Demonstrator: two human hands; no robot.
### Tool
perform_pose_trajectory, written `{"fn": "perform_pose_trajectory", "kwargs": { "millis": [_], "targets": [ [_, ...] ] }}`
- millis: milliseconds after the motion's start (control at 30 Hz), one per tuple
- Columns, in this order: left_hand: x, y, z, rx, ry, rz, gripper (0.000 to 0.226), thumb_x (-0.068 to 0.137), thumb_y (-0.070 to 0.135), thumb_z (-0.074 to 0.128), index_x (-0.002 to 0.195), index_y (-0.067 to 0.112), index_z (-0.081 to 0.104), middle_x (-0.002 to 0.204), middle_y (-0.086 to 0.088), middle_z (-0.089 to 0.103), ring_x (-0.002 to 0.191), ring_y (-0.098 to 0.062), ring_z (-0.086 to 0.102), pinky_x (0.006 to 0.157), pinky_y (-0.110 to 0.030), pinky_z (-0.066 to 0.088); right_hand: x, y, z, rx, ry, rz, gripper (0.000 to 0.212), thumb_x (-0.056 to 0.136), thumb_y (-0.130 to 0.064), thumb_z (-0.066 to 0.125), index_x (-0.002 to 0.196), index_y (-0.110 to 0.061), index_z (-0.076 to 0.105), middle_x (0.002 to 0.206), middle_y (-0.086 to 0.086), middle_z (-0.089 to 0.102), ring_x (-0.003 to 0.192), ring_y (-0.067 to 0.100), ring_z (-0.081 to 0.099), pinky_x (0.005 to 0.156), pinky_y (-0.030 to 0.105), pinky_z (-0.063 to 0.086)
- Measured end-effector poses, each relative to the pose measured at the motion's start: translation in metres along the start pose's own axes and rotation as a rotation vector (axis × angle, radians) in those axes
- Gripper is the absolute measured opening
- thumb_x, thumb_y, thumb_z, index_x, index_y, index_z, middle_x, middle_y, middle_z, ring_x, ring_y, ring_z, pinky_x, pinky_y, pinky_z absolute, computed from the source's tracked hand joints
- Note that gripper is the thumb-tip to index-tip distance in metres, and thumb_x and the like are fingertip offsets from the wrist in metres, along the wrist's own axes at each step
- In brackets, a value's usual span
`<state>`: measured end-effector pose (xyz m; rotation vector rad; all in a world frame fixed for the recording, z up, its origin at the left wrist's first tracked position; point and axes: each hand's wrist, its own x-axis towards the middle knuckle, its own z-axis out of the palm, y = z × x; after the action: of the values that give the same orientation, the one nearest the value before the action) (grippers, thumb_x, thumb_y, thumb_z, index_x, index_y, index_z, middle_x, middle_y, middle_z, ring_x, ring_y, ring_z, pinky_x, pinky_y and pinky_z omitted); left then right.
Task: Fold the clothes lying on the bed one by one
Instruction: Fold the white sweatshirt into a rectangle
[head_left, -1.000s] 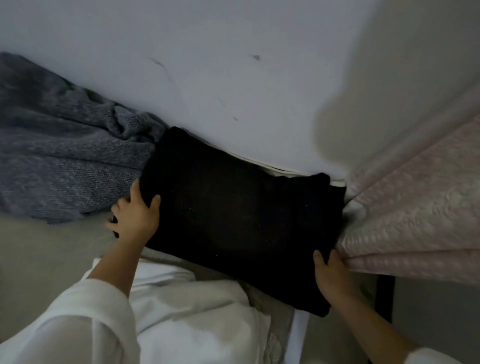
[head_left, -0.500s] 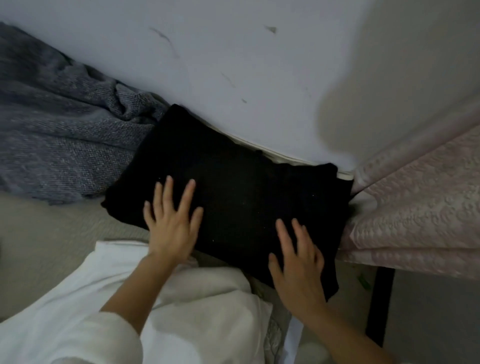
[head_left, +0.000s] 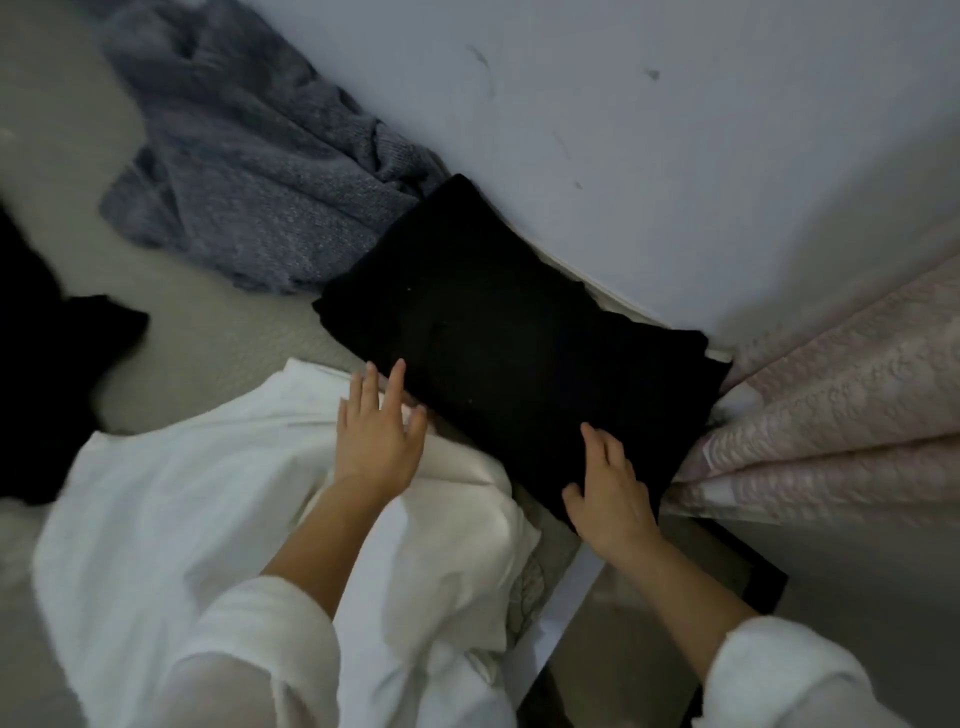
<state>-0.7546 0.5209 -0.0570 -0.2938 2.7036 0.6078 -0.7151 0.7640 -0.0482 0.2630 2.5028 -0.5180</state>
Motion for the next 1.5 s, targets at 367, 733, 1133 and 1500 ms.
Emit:
{"fn": "perform_pose_trajectory", "kwargs": {
  "millis": [367, 733, 1133, 1500],
  "targets": [
    [-0.227, -0.053, 0.055, -0.221, 0.103, -0.286, 0.079, 0.083, 0.060, 0.025, 0.148, 0.016, 0.029, 0.157, -0.016, 0.019, 0.145, -0.033, 0.013, 0.117, -0.043, 0.012, -0.087, 0.002, 0.061, 0.091, -0.019, -0.350, 0.065, 0.085, -0.004, 0.057, 0.144, -0.013, 0.033, 0.141, 0.012, 0.036, 0.119, 0.032, 0.047, 0.092, 0.037, 0.045],
    [-0.248, -0.089, 0.093, -0.237, 0.088, -0.296, 0.030, 0.102, 0.032, 0.035, 0.115, 0.024, 0.061, 0.143, 0.007, 0.045, 0.144, -0.018, 0.023, 0.120, -0.043, 0.005, -0.081, -0.021, 0.078, -0.283, 0.001, -0.412, 0.042, 0.096, -0.035, 0.051, 0.137, -0.034, 0.044, 0.157, 0.005, 0.013, 0.142, 0.029, 0.016, 0.109, 0.046, 0.025],
    [-0.307, -0.181, 0.035, -0.210, -0.616, -0.282, 0.038, 0.103, 0.036, 0.031, 0.123, 0.016, 0.056, 0.129, -0.004, 0.057, 0.115, -0.022, 0.053, 0.094, -0.029, 0.036, -0.134, -0.114, 0.129, -0.298, -0.334, -0.443, 0.019, 0.090, -0.034, 0.053, 0.104, -0.027, 0.063, 0.116, -0.008, 0.062, 0.115, 0.017, 0.053, 0.097, 0.034, 0.029],
    [-0.225, -0.261, -0.013, -0.685, 0.073, -0.528, 0.017, 0.090, 0.013, 0.053, 0.103, 0.018, 0.062, 0.093, -0.006, 0.067, 0.076, -0.021, 0.065, 0.070, -0.028, 0.049, -0.091, -0.191, 0.116, -0.027, -0.102, -0.392, 0.014, 0.090, -0.014, 0.055, 0.099, -0.009, 0.065, 0.087, 0.000, 0.065, 0.085, 0.018, 0.059, 0.074, 0.025, 0.041]
  ]
}}
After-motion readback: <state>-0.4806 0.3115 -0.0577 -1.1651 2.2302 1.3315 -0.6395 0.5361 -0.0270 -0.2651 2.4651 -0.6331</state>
